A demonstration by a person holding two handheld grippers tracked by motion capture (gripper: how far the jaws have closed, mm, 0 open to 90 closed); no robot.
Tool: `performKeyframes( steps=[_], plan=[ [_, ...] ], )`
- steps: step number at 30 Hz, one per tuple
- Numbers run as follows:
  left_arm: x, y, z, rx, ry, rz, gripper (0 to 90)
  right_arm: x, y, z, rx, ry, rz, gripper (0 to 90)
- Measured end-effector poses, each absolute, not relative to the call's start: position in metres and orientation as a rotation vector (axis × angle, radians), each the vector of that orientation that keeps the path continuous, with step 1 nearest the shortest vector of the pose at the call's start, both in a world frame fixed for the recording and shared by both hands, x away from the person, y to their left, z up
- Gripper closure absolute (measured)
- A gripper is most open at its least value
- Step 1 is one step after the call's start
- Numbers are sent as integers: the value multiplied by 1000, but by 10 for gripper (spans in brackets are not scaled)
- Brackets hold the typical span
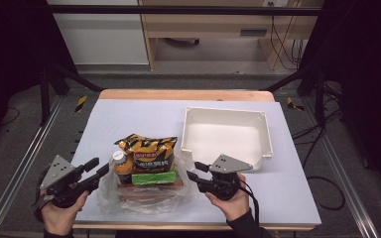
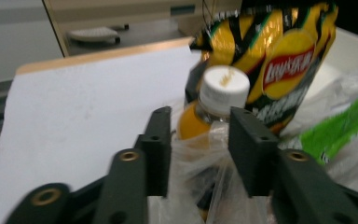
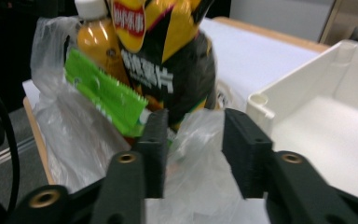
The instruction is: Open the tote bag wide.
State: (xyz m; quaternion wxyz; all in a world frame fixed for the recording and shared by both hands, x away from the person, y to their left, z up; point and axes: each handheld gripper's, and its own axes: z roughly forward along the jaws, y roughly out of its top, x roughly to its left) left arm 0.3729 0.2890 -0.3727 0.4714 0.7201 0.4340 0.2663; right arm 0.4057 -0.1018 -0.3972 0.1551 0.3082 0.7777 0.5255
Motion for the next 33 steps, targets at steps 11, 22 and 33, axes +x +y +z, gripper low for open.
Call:
performKeyframes(
  steps=[11, 22, 33],
  plan=[
    [379, 274, -428, 1990, 1116, 502, 900, 405, -101, -431, 933, 2360, 1394, 892],
    [382, 286, -458, 2103, 1213, 518, 900, 406, -107, -467, 1044, 2373, 1305, 898],
    [385, 289, -473, 2131, 1238, 524, 900, 410, -102, -491, 1104, 2377, 1215, 886]
  ],
)
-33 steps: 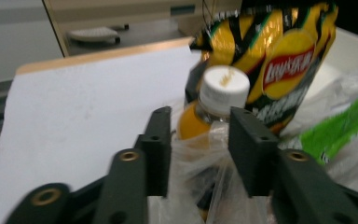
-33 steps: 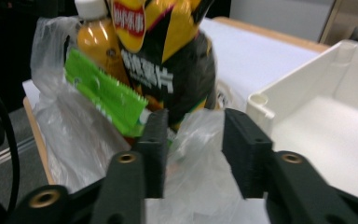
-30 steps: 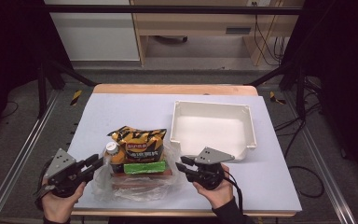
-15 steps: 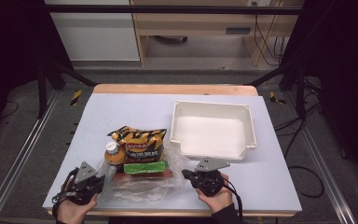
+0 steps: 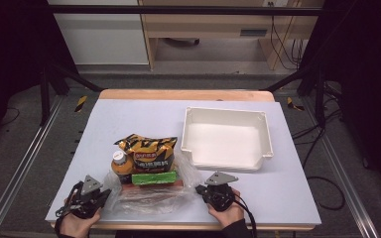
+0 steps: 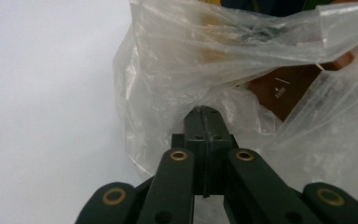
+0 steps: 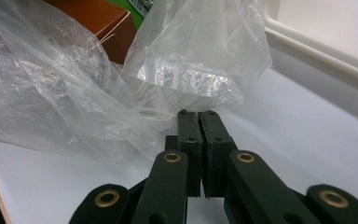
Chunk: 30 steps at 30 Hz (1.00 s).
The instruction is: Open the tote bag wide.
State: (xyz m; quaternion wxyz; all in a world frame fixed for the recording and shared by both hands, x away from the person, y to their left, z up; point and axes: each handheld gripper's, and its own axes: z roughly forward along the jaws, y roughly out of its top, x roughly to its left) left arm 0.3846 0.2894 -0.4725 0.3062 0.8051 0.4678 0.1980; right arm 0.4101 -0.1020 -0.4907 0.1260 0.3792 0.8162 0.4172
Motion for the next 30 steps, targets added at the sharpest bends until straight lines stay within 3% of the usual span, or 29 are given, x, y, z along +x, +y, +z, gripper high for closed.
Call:
performKeyframes(
  steps=[3, 7, 20, 23, 30],
  plan=[
    [385, 291, -473, 2121, 1226, 528, 900, 409, -101, -491, 1096, 2372, 1209, 881],
    [383, 298, -468, 2040, 1214, 519, 892, 409, -104, -488, 1099, 2370, 1213, 801],
    [366, 320, -431, 1756, 1151, 627, 294, 399, -114, -453, 953, 2263, 1391, 648],
    [362, 324, -421, 1699, 1146, 665, 253, 399, -114, -446, 949, 2244, 1413, 619],
    [365, 329, -401, 1651, 1142, 702, 253, 398, -110, -429, 903, 2200, 1467, 570]
  ],
)
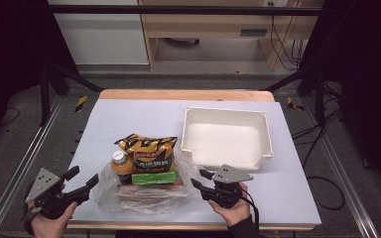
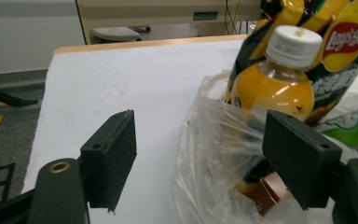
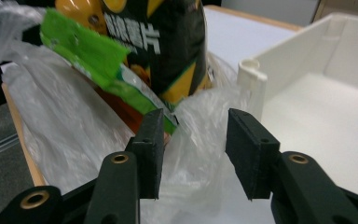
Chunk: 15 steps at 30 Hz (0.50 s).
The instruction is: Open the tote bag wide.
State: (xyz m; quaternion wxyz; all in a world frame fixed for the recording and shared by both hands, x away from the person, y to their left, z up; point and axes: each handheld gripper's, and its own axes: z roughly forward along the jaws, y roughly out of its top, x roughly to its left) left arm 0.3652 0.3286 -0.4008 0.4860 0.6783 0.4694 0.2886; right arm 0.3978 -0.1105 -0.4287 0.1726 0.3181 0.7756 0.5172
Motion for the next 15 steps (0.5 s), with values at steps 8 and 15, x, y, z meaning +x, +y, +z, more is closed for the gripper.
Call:
performKeyframes(
  steps=[8, 15],
  plan=[
    [393, 321, -396, 1676, 1167, 763, 242, 391, -102, -397, 782, 2127, 1572, 492],
    [411, 320, -399, 1645, 1199, 753, 232, 392, -74, -406, 707, 2232, 1545, 445]
  ],
)
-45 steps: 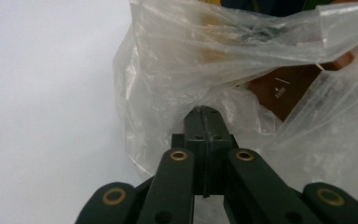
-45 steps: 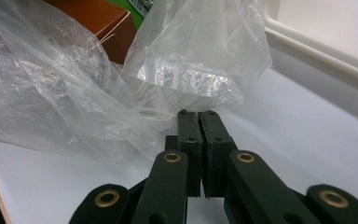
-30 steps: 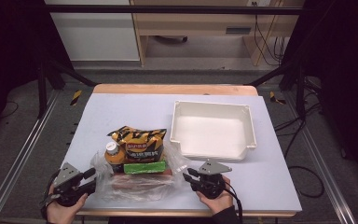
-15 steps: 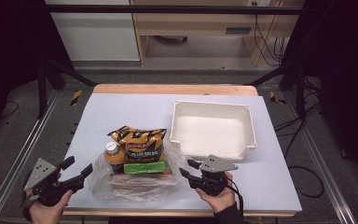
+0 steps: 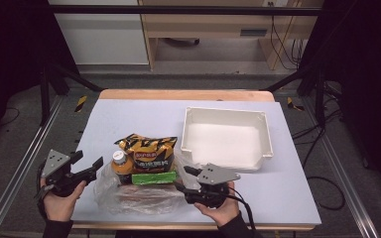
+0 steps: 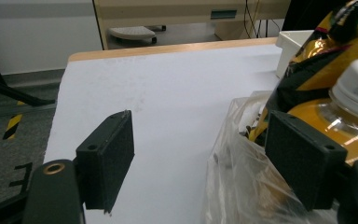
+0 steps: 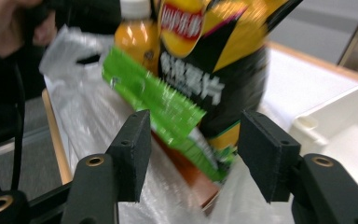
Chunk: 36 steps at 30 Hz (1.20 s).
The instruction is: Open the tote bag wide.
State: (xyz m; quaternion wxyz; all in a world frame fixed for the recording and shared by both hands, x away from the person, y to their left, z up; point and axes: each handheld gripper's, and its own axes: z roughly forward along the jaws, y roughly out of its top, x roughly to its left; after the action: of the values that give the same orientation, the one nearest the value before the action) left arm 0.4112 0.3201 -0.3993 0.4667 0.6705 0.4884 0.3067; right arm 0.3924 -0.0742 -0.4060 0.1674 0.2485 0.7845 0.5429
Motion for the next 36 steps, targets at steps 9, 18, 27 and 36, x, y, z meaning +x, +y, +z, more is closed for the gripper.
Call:
performKeyframes(
  steps=[9, 18, 27, 36],
  plan=[
    [416, 320, -413, 1658, 1201, 760, 214, 406, -48, -428, 667, 2302, 1466, 505],
    [419, 327, -420, 1647, 1234, 744, 218, 416, -31, -430, 605, 2285, 1476, 543],
    [419, 327, -422, 1652, 1238, 736, 225, 421, -34, -429, 529, 2252, 1432, 747],
    [419, 327, -423, 1656, 1233, 743, 226, 418, -45, -418, 470, 2212, 1472, 759]
  ],
)
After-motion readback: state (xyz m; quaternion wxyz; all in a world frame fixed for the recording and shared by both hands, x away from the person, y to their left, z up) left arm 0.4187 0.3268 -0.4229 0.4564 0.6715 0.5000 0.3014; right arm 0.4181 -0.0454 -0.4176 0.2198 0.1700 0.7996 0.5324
